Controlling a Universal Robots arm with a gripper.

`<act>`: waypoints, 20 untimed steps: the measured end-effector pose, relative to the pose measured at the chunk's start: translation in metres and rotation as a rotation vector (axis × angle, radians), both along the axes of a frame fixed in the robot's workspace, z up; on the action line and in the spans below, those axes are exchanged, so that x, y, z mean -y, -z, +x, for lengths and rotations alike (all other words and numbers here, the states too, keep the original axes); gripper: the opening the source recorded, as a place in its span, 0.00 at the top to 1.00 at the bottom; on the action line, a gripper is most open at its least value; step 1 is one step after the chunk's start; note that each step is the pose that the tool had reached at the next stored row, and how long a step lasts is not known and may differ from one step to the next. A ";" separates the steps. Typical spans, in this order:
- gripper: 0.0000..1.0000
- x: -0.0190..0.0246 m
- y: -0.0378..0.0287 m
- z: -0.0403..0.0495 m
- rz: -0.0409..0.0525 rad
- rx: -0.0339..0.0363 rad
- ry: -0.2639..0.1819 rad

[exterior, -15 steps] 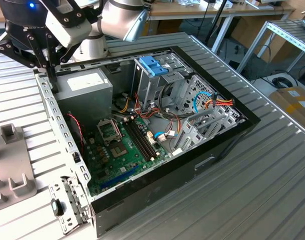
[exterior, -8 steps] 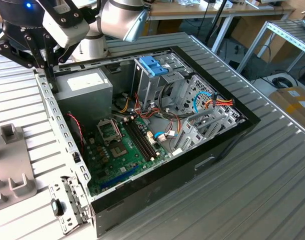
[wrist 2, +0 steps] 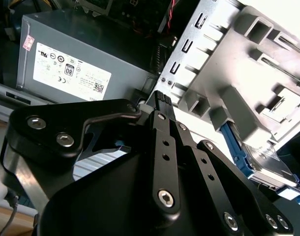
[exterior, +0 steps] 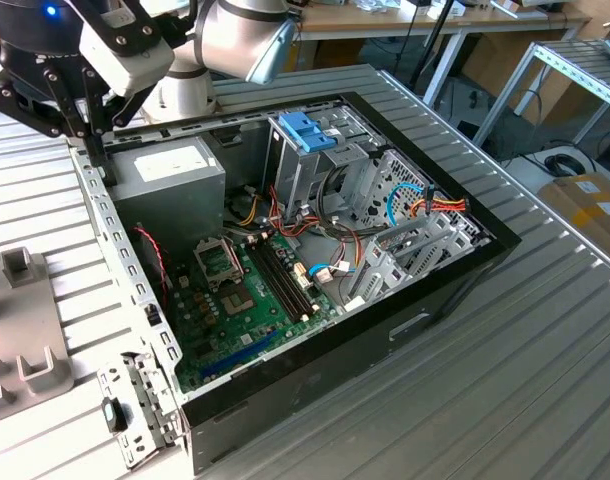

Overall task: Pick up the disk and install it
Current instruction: 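Reach for the disk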

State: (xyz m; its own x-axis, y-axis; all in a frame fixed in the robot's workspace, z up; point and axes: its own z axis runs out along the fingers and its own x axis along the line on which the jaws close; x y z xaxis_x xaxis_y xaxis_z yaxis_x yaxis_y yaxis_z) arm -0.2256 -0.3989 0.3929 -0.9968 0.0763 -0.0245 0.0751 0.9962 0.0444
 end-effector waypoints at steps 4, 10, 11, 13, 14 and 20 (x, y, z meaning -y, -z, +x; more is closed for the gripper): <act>0.90 0.0000 0.0000 -0.0018 0.0000 0.0000 0.000; 0.90 0.0000 0.0000 -0.0051 0.0000 0.0000 0.000; 0.90 0.0000 0.0000 -0.0055 0.0000 0.0000 0.000; 0.90 0.0000 0.0000 -0.0067 0.0000 0.0000 0.000; 0.90 0.0000 0.0000 -0.0074 0.0000 0.0000 0.000; 0.90 0.0000 0.0000 -0.0105 0.0000 0.0000 0.000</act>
